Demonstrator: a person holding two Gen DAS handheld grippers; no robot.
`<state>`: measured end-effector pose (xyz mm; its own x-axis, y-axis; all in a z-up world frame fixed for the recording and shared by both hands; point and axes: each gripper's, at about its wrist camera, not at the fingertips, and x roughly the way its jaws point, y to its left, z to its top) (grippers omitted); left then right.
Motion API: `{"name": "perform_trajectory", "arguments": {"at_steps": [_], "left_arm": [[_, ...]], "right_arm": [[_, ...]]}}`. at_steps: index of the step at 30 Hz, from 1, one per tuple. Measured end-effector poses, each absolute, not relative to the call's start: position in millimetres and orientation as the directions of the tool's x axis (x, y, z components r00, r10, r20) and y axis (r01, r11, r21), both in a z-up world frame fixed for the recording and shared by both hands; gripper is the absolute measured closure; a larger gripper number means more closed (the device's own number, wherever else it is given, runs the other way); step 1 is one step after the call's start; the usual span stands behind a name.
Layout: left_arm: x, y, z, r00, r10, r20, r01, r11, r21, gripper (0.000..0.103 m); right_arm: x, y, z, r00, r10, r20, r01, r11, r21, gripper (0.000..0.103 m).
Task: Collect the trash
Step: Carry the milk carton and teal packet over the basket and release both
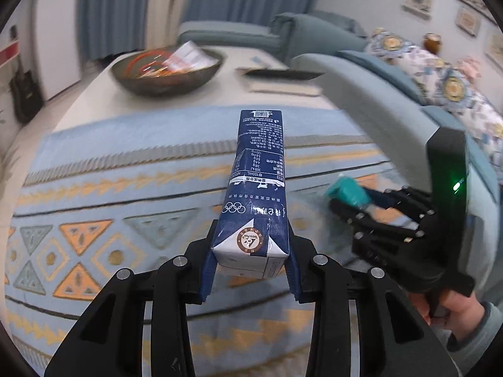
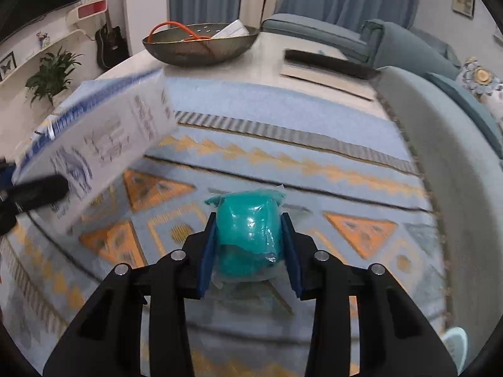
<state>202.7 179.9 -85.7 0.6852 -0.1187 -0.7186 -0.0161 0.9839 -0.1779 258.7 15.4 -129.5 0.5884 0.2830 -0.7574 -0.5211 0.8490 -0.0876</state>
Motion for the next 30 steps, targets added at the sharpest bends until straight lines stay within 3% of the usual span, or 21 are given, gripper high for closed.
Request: {"name": "perform_trajectory", "arguments": {"at_steps": [16, 22, 30], "left_arm": [[135, -28, -8, 0.693, -0.425, -0.582, 0.356, 0.904, -0.237, 0.068], [133, -104, -5, 0.648, -0.476, -0.595, 0.431, 0.873, -0.229, 0.068], [154, -181, -47, 0.549, -0.46, -0.698, 0.456, 0.865, -0.211, 0.068]], "right_arm": [[162, -213, -11, 0.767, 0.111, -0.632, -0.245, 0.961, -0.128, 0.068], [142, -297, -16, 0.757, 0.027, -0.653, -0.112, 0.99, -0.089, 0.068], [132, -383, -74, 0.647, -0.034, -0.761, 0.076, 0.997, 0.021, 0.068]]}}
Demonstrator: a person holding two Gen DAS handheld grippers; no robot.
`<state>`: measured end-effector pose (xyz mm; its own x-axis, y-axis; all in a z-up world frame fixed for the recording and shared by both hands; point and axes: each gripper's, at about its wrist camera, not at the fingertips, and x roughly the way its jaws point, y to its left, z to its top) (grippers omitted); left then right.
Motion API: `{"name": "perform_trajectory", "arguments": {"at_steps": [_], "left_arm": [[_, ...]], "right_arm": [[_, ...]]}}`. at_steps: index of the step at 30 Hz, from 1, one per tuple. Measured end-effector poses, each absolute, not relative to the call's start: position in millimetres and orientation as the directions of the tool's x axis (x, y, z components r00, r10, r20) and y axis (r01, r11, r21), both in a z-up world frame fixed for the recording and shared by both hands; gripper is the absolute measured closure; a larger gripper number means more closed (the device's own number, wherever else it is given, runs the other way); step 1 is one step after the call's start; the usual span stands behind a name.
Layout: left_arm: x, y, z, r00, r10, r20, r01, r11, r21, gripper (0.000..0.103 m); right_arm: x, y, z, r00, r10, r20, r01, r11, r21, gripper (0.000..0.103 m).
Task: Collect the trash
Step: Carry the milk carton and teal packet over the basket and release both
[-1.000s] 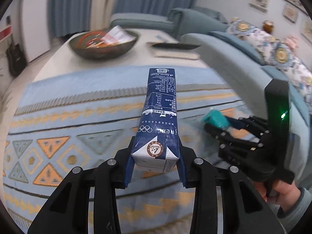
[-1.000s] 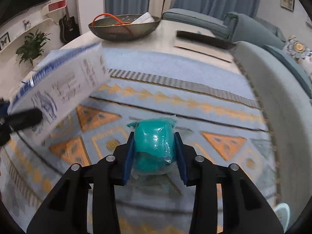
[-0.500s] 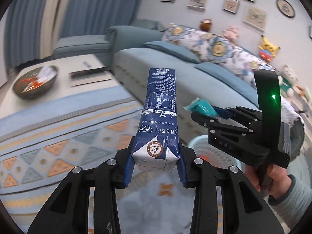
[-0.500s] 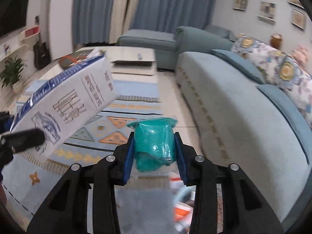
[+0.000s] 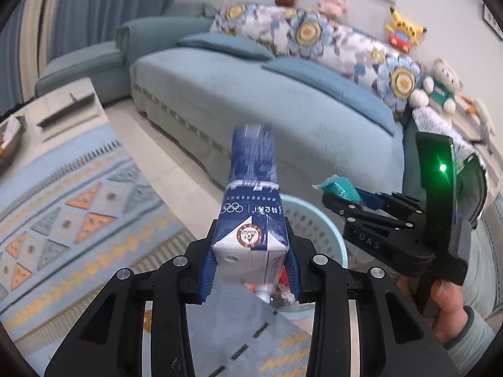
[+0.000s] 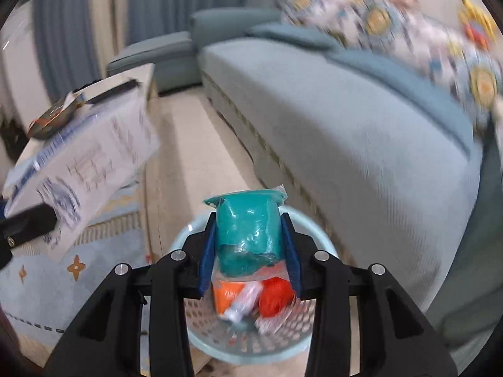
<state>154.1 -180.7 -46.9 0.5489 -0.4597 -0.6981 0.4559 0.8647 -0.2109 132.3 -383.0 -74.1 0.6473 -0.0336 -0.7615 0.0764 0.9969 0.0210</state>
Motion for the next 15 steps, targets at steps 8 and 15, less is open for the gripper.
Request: {"name": "perform_trajectory", "arguments": {"at_steps": [8, 15], "left_arm": [[168, -206, -102, 0.468, -0.425, -0.775, 0.448, 0.87, -0.207, 0.068], [166, -188, -115, 0.469, -0.403, -0.786, 0.415, 0.886, -0.207, 0.043]], "right_arm": [[135, -406, -117, 0.563, -0.024, -0.826, 0.159, 0.984, 0.08, 0.064], [136, -406, -126, 0.535, -0.018, -0.845, 0.191, 0.976, 0.101, 0.041]]}}
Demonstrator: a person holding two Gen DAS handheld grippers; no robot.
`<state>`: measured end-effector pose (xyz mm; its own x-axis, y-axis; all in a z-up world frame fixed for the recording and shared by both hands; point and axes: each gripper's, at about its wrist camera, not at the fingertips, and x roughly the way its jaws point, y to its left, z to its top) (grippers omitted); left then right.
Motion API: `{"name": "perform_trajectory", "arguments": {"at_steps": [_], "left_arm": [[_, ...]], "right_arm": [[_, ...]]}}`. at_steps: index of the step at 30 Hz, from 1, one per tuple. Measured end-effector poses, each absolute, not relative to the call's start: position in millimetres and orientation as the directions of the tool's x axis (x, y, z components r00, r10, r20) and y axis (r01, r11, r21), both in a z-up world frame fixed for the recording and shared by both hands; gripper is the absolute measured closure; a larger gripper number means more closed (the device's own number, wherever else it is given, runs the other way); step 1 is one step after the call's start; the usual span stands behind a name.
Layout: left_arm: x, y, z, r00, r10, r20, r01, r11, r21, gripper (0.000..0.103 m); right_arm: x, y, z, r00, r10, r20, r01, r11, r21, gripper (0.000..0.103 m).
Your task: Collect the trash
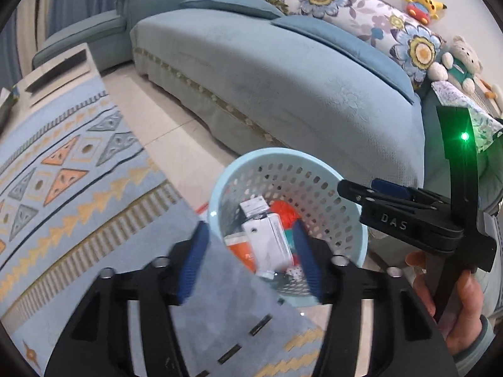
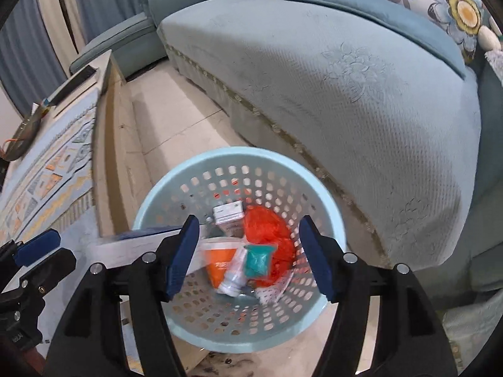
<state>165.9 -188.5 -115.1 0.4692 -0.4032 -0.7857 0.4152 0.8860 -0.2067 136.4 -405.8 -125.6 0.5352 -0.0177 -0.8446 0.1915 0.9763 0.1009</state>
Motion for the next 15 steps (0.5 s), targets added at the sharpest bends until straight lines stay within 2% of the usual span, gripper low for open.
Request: {"name": "perform_trajectory", "arguments": {"at_steps": [6, 12, 14, 15], "left_arm": [[141, -154, -82, 0.51, -0.417, -0.752, 0.424, 0.883, -0.202, 0.041], [87, -123, -30, 0.564, -0.454, -0.69, 0.46, 0.867, -0.194, 0.028], [60, -115, -13, 0.593, -0.445, -0.671, 0.486, 0.862, -0.142, 0.026], [50, -112, -8, 0.613, -0.431, -0.663, 0.488, 0.866, -0.112, 0.023]], "right_arm": [[112, -387, -93, 0.579, -0.007, -0.815, 0.18, 0.976, 0.12, 0.041], [66, -354, -39, 0.659, 0.0, -0.752, 0.153, 0.979, 0.134, 0.041], [47, -339, -17, 0.687, -0.006, -0.727, 0.143, 0.982, 0.127, 0.037], [39, -333, -10, 0.696, -0.008, -0.718, 0.143, 0.981, 0.128, 0.032]]}}
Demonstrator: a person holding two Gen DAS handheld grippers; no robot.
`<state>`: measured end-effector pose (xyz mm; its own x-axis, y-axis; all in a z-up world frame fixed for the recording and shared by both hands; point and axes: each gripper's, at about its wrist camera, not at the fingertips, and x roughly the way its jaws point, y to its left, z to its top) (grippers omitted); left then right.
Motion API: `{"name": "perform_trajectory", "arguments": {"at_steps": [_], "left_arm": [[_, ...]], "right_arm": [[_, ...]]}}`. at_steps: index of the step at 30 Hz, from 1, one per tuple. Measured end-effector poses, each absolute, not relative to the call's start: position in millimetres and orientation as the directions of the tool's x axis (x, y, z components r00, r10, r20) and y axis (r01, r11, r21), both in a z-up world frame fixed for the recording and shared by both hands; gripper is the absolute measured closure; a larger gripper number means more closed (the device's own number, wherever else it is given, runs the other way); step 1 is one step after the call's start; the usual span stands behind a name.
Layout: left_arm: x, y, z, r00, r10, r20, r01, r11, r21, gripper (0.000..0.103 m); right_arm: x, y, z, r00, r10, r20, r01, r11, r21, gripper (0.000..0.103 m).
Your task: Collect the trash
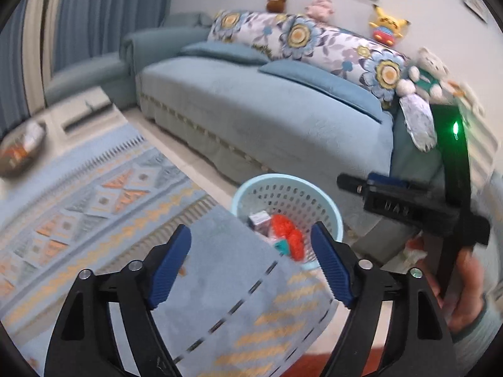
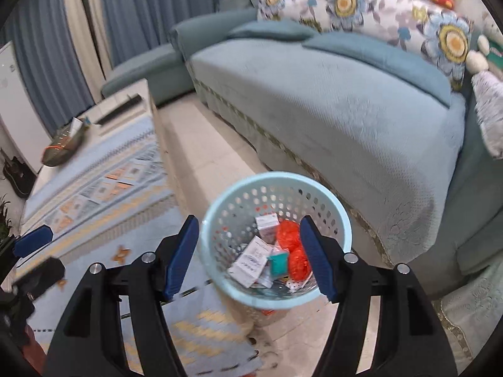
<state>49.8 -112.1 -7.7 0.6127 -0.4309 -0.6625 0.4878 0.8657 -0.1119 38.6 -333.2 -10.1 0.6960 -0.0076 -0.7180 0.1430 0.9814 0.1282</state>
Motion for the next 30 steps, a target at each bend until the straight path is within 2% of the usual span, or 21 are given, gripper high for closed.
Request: {"name": "perform_trajectory", "arguments": {"at_steps": [1, 3, 8, 15, 17, 21, 25, 30], "left_arm": [[38, -109, -2, 0.641, -0.411, -0.649, 0.48, 0.874, -0.08, 0.019], [19, -97, 8, 0.682, -0.396, -0.614, 0.453, 0.889, -0.07, 0.015], [-2, -70, 19, 0.736, -0.405, -0.542, 0.37, 0.912, -0.179, 0.014], [-5, -64, 21, 0.859, -0.29, -0.422, 0.261, 0.957, -0.127, 0.014], [-5, -67, 16, 0.894, -0.232, -0.384, 0.22, 0.973, -0.077, 0.014], [-1, -78, -3, 0.901, -0.183, -0.394, 0.213, 0.977, 0.031, 0.013], [13, -74, -15, 0.877, -0.178, -0.446, 0.201, 0.98, 0.003, 0.013], [20, -67, -19, 0.885, -0.141, -0.444, 0.164, 0.986, 0.014, 0.011]], "right_arm": [[32, -330, -4, 0.704, -0.003, -0.71, 0.144, 0.98, 0.139, 0.027], [14, -320, 9, 0.732, 0.006, -0.681, 0.152, 0.973, 0.172, 0.025], [-12, -291, 30, 0.789, -0.054, -0.612, 0.181, 0.972, 0.148, 0.024], [-29, -273, 31, 0.872, -0.238, -0.429, 0.26, 0.966, -0.006, 0.019], [-33, -273, 23, 0.88, -0.267, -0.393, 0.284, 0.959, -0.015, 0.019], [-24, -272, 4, 0.87, -0.279, -0.406, 0.285, 0.957, -0.048, 0.019], [-20, -273, -8, 0.864, -0.314, -0.393, 0.307, 0.948, -0.083, 0.019], [-13, -277, -19, 0.856, -0.315, -0.41, 0.305, 0.948, -0.093, 0.019]]}}
